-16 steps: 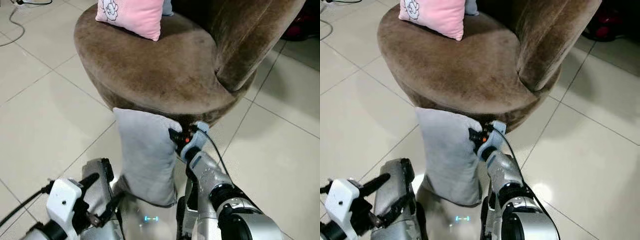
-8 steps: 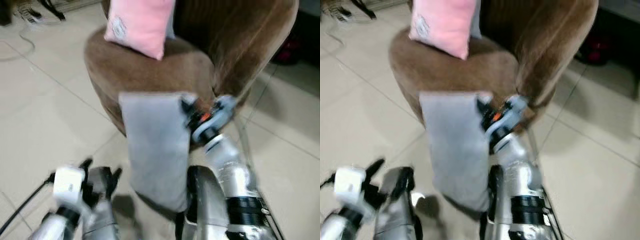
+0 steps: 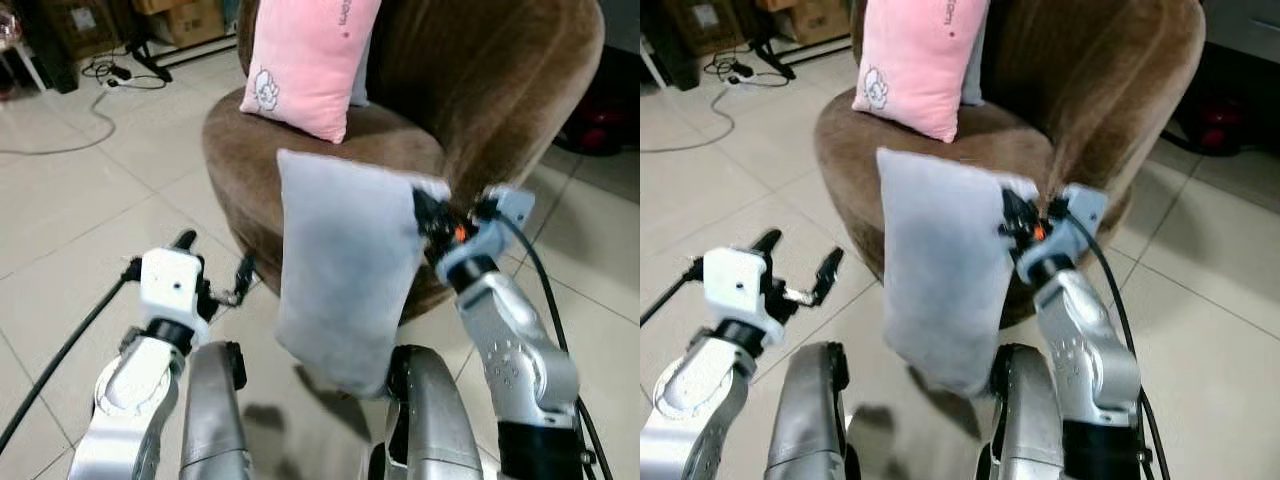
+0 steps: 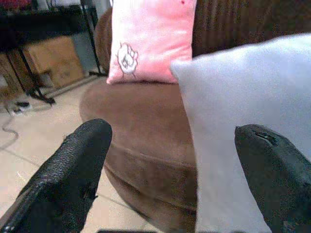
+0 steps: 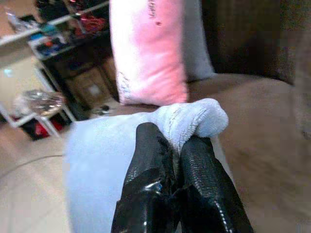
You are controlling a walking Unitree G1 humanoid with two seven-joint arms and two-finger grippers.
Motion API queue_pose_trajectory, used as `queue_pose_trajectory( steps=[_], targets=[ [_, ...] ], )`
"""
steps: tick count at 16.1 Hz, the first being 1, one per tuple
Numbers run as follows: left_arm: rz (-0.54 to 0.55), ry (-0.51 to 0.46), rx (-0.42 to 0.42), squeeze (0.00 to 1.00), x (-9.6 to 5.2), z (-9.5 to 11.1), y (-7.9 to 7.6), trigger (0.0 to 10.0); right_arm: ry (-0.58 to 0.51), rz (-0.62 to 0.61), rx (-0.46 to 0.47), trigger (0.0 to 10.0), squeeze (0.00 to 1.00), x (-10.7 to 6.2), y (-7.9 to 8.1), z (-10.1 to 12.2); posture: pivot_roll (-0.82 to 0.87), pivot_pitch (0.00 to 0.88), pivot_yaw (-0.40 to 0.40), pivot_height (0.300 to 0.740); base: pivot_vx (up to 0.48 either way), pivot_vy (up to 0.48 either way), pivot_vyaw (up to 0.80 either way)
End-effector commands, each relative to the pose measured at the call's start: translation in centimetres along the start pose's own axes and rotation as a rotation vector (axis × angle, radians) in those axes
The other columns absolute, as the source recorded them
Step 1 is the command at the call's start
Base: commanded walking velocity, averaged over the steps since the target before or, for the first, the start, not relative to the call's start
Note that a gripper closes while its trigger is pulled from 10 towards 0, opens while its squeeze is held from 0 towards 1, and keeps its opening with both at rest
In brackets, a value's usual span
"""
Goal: Move the pillow to the sofa from floor
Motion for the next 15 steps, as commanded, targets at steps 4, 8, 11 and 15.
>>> queue_pose_trajectory(
  steps=[4, 8, 11, 15],
  targets=[
    [0.011, -0.008, 0.016, 0.10, 1.7, -0.4, -0.4, 10.0, -0.048, -0.030, -0.027, 10.0, 0.00, 0.3, 0.5, 1.0, 0.05, 0.000, 0.013, 0.520, 0.000, 0.000, 0.00],
    [-0.002, -0.038, 0.047, 0.10, 2.9, 0.2, -0.7, 10.0, -0.094, -0.021, -0.032, 10.0, 0.00, 0.3, 0.9, 2.5, 0.04, 0.000, 0.014, 0.560, 0.000, 0.000, 0.00],
    [0.025, -0.051, 0.019, 0.10, 3.1, 0.3, -0.3, 10.0, -0.134, -0.013, -0.034, 10.0, 0.00, 0.3, 0.8, 4.0, 0.03, 0.000, 0.009, 0.585, 0.000, 0.000, 0.00],
    [0.031, -0.029, 0.021, 0.09, 3.0, -0.2, -0.2, 10.0, -0.163, -0.009, -0.021, 10.0, 0.00, 0.3, 1.4, 5.2, 0.04, 0.000, 0.008, 0.620, 0.000, 0.000, 0.00]
  ],
)
Point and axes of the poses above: a point about 5 cm out from each wrist's last joint towards the gripper, its own x axis pointing out of the wrist towards the gripper, its own z axis along the axis of the wrist's last joint, y = z × x, the point moved 6 cm from there along x, pointing out of the wrist towards the gripper, and after that the axes turned 8 degrees about -x, right-handed, at the moved point
